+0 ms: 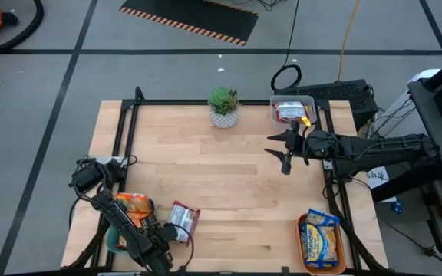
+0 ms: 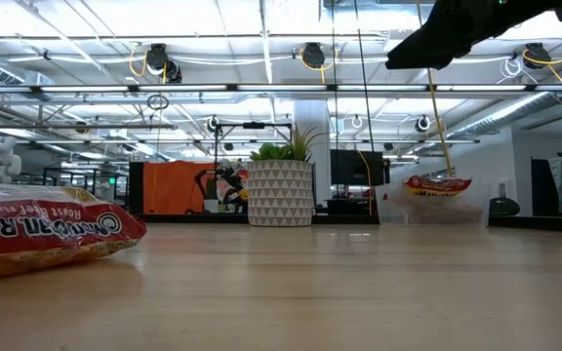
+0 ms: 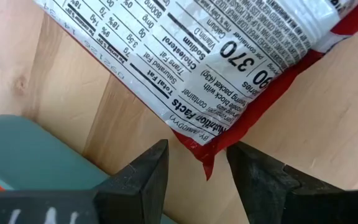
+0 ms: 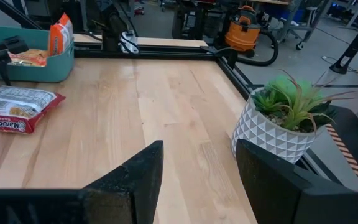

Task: Sort Maruchan noodles
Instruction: Put the red noodle pack into the transparent bin

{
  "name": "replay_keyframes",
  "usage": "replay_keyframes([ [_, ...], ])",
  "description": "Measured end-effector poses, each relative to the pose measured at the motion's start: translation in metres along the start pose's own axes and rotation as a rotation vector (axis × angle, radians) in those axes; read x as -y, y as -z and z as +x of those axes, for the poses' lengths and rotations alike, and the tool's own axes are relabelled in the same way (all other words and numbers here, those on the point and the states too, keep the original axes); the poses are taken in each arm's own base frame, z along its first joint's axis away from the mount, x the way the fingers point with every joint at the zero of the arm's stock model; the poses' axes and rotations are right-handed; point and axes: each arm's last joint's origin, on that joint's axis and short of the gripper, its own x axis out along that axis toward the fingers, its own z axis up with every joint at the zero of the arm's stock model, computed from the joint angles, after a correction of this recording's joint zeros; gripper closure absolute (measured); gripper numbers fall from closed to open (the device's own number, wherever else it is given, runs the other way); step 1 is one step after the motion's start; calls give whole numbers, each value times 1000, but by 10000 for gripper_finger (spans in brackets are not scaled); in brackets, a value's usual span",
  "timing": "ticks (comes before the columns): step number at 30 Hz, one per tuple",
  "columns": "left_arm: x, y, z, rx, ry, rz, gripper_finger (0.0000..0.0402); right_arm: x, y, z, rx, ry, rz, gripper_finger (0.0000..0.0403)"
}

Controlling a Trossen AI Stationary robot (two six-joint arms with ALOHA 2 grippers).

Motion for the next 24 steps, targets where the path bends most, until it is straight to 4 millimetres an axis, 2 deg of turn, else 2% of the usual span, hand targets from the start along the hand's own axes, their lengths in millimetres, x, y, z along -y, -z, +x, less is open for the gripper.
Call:
replay_keyframes([
  [4, 0, 0, 0, 15, -1, 10, 243, 0, 0, 0, 0, 0, -2, 206],
  [11, 1, -1, 1, 29, 1, 46, 341, 0, 0, 0, 0, 0, 1, 206],
  [16, -2, -3, 0, 44, -14, 77, 387, 0, 0, 0, 0, 0, 1, 206],
  [24, -11, -18, -13, 81, -3, 115, 398, 0, -1, 0, 11, 1, 1, 206],
])
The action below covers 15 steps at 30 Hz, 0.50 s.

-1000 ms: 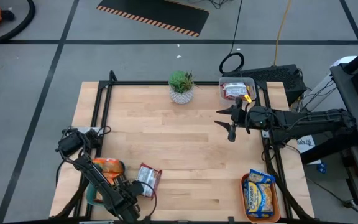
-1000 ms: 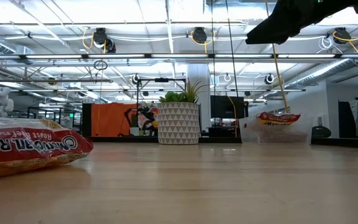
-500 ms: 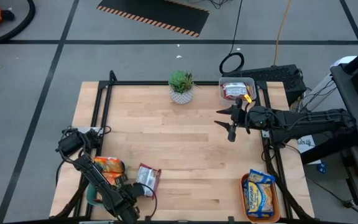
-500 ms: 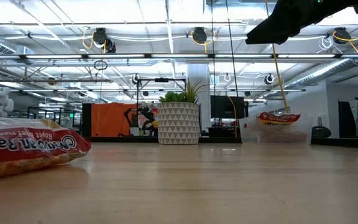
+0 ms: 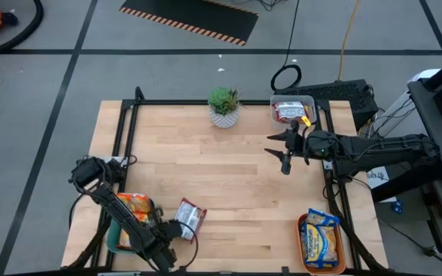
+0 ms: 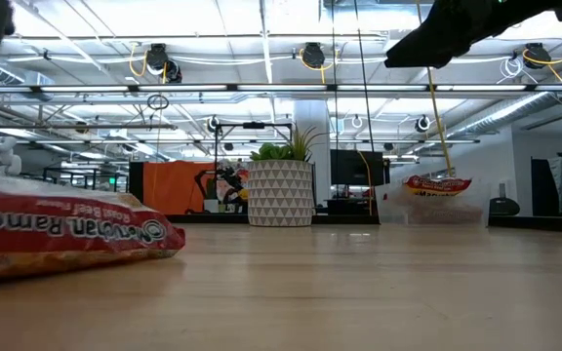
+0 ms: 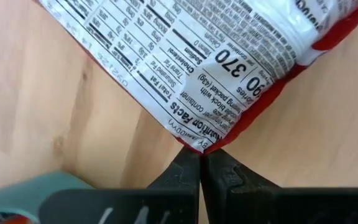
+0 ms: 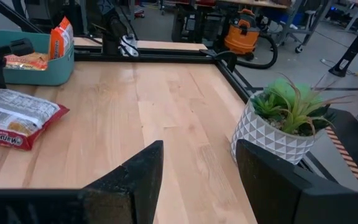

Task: Sort Maruchan noodles
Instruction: Put the red noodle pack into the transparent bin

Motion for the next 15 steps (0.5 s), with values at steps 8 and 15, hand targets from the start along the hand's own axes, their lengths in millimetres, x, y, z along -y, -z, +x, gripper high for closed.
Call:
replay_keyframes([
  [8, -17, -20, -9, 16, -20, 67, 400, 0, -3, 0, 34, 3, -49, 206],
  [15, -36, -40, -25, 114, -23, 106, 400, 0, -3, 0, 30, 3, -71, 206],
])
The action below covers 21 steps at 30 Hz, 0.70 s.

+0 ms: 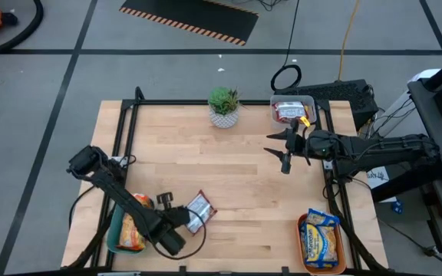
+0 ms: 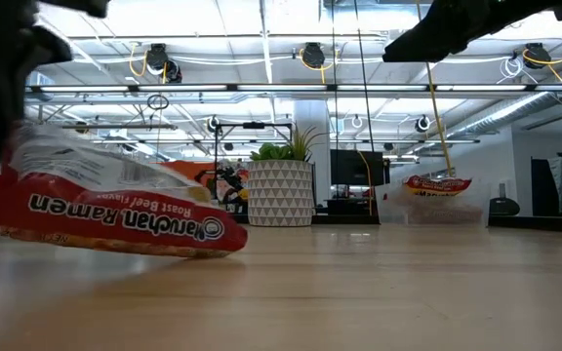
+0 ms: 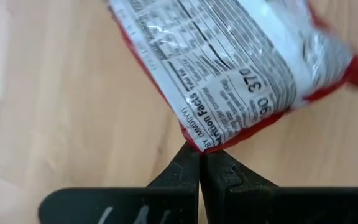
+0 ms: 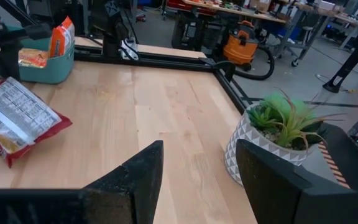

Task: Sort Maruchan noodles
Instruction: Put the red noodle pack into the transparent bin

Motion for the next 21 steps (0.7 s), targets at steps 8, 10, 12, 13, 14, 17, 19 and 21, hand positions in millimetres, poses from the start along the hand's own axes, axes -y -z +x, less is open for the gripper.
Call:
replay_keyframes([
  [8, -18, -15, -10, 94, -36, 65, 401, 0, 0, 0, -5, -3, 5, 206],
  [10, -21, -18, -9, 102, -52, 98, 401, 0, 0, 0, -5, -4, 6, 206],
  [12, -23, -21, -8, 110, -69, 135, 401, -2, 1, 1, -7, -9, 22, 206],
  [13, -25, -22, -7, 113, -77, 148, 401, -3, 1, 1, -9, -13, 34, 206],
  [14, -26, -24, -6, 114, -82, 159, 401, -4, 2, 3, -16, -18, 47, 206],
  [17, -29, -28, -5, 128, -107, 187, 401, -10, 5, 11, -49, -62, 100, 205],
  [19, -31, -29, -5, 140, -126, 203, 401, -15, 9, 19, -87, -140, 153, 201],
  [21, -32, -31, -4, 146, -137, 217, 401, -22, 14, 29, -126, -216, 203, 192],
])
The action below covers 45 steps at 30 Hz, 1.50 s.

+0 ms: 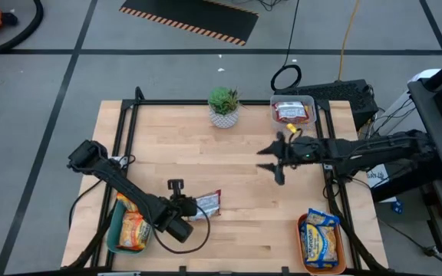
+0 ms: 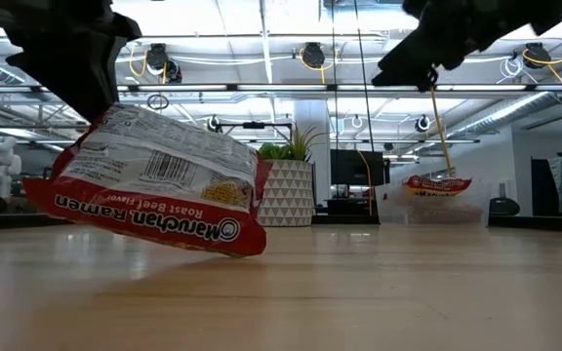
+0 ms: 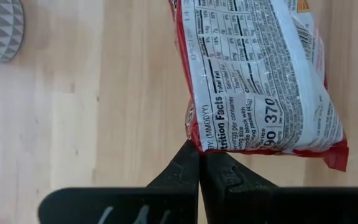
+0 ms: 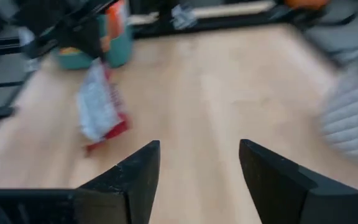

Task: Sort Maruchan noodles
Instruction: Put the red noodle pack into the transparent bin

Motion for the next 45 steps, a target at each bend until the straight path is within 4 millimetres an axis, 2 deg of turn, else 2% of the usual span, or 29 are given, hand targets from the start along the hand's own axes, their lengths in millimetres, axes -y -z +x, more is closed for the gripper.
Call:
replay_keyframes([
  [6, -2, -1, 1, 12, -22, -4, 401, -8, 6, 34, -34, -169, 103, 161],
  [10, -2, -2, 1, 16, -28, -3, 401, -13, 8, 57, -82, -209, 132, 146],
  [15, -2, -2, 1, 19, -27, 8, 401, -28, 7, 90, -164, -241, 125, 142],
  [22, -2, -2, 1, 19, -27, 10, 401, -50, -4, 130, -213, -288, 111, 142],
  [28, -1, -2, 1, 24, -27, 10, 401, -58, -11, 156, -225, -326, 117, 141],
  [34, -1, -3, 1, 34, -29, 8, 401, -63, -6, 184, -258, -343, 99, 116],
  [38, 0, -4, 1, 48, -21, 5, 401, -66, -5, 194, -269, -375, 89, 106],
  [45, 1, -7, 1, 80, -18, 29, 401, -68, 4, 204, -314, -470, 93, 114],
])
